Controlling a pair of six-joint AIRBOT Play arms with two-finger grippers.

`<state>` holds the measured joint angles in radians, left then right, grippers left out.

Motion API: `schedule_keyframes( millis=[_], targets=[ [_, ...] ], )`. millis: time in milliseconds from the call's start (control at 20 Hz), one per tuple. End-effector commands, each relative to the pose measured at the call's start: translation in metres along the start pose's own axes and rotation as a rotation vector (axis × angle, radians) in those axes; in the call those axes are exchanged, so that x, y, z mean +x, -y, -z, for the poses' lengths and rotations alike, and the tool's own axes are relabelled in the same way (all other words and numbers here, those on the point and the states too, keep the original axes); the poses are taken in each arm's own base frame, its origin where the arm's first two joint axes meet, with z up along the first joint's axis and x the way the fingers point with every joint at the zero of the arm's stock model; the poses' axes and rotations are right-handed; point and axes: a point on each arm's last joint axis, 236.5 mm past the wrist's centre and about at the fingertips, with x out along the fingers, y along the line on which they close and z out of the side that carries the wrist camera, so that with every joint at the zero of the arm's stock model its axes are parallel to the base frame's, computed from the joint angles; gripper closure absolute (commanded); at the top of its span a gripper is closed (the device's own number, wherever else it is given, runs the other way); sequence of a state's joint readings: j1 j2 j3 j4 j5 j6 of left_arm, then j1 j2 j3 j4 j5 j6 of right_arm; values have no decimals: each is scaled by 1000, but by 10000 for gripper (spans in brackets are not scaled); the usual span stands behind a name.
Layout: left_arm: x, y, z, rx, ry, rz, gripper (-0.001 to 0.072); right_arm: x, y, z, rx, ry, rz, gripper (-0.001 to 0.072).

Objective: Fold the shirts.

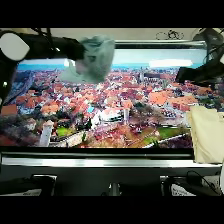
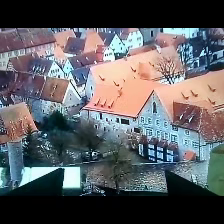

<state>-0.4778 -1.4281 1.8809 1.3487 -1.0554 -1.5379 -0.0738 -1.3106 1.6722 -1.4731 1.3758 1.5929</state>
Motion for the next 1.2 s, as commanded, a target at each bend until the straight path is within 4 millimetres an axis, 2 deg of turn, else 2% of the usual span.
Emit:
schedule_keyframes(
  millis=[0,100,150,200,250,300,350,450,500,550,600,650,700,750,800,850,950,1050,1150],
  targets=[
    [22,110,89,64,-173,157,682,-76,0,-2,-4,147,25,42],
    [77,138,170,-3,-305,170,679,-112,-2,3,-7,207,29,42],
    [98,145,211,-41,-386,164,605,-122,-2,7,-10,219,30,42],
    [111,152,249,-71,-488,174,142,-129,-2,11,-10,222,35,42],
    [114,155,271,-98,-580,179,-13,-129,-1,15,-10,207,38,42],
    [111,146,278,-76,-635,166,-13,-125,0,22,-5,171,40,42],
    [108,125,268,-23,-634,137,-13,-117,1,28,14,126,41,43],
    [98,53,217,23,-540,-10,-13,-86,0,43,25,4,28,43],
    [91,11,188,-7,-477,-83,-13,-65,-4,51,30,-57,7,43],
    [85,-30,172,-62,-441,-143,-13,-43,-8,60,35,-122,-20,43],
    [78,-76,167,-136,-429,-207,-13,-17,-12,75,44,-201,-47,42],
    [71,-124,176,-225,-448,-276,-13,7,-17,90,60,-281,-77,42],
    [65,-160,194,-329,-492,-326,-13,28,-23,107,75,-354,-107,42],
    [60,-185,216,-427,-544,-341,-13,44,-28,124,88,-425,-138,42],
    [61,-202,238,-531,-583,-330,-13,58,-36,141,107,-488,-172,43],
    [65,-210,256,-626,-608,-301,-13,69,-42,153,109,-522,-209,43],
    [82,-214,281,-733,-637,-247,-13,87,-50,169,134,-538,-248,44],
    [102,-208,295,-759,-653,-208,-13,96,-53,184,155,-565,-264,43],
    [127,-196,297,-765,-632,-168,-13,99,-61,200,159,-603,-309,40]
  ],
)
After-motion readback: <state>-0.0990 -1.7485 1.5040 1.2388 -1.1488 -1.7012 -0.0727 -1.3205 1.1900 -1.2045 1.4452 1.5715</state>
